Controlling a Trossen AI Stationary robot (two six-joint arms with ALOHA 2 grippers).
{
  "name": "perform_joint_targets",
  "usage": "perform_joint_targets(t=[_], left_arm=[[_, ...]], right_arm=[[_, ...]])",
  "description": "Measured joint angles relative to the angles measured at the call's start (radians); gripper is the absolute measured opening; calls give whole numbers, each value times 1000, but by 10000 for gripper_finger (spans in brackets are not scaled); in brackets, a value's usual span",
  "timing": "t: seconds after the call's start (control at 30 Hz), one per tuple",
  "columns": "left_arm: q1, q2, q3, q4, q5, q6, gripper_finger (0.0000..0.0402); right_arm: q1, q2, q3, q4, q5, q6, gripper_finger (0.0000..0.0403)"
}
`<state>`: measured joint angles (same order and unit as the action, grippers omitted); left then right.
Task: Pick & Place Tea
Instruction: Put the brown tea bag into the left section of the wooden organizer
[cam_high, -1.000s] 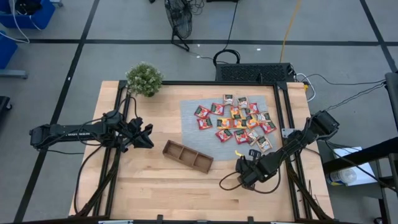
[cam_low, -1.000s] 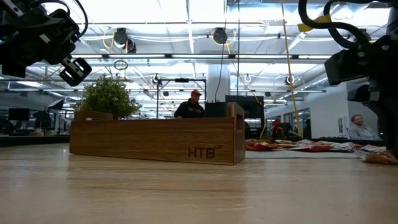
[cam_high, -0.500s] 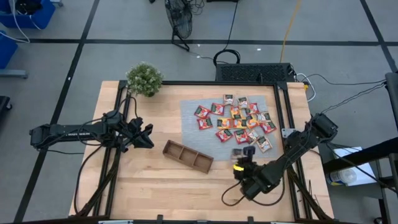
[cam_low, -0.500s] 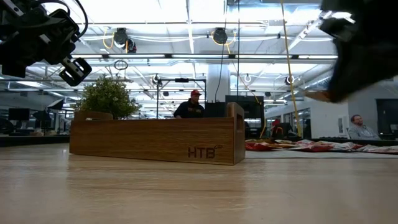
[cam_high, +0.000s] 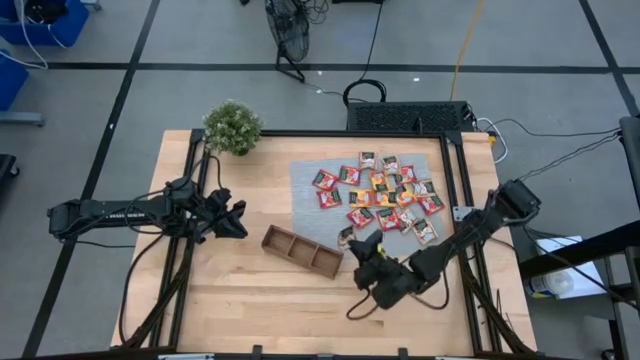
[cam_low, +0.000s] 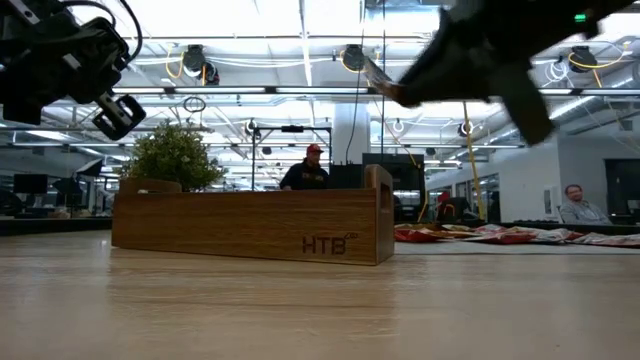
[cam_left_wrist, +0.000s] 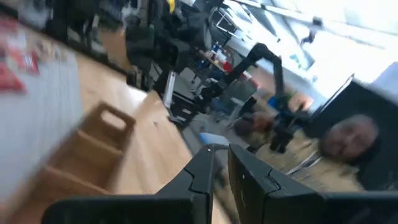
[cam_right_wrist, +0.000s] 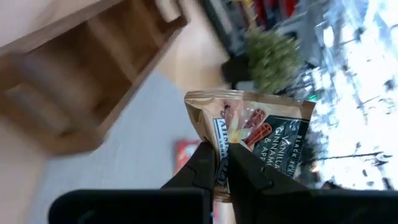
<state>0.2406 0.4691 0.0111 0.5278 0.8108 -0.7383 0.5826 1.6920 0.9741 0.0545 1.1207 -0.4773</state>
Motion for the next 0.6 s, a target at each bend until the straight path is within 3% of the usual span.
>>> perform_joint_targets(t=[0.2, 0.33, 0.4, 0.6], left_arm=[[0, 2, 0, -1, 0, -305, 49], [0, 2, 0, 0, 0, -364, 49], [0, 2, 0, 1, -36, -312, 49], [1, 2, 0, 8, -362, -60, 49]], right_arm=[[-62, 0, -76, 325, -91, -223, 15], [-100, 0, -96, 392, -140, -252, 15], [-125, -1, -97, 402, -183, -244, 15], [-222, -1, -97, 404, -288, -239, 15]])
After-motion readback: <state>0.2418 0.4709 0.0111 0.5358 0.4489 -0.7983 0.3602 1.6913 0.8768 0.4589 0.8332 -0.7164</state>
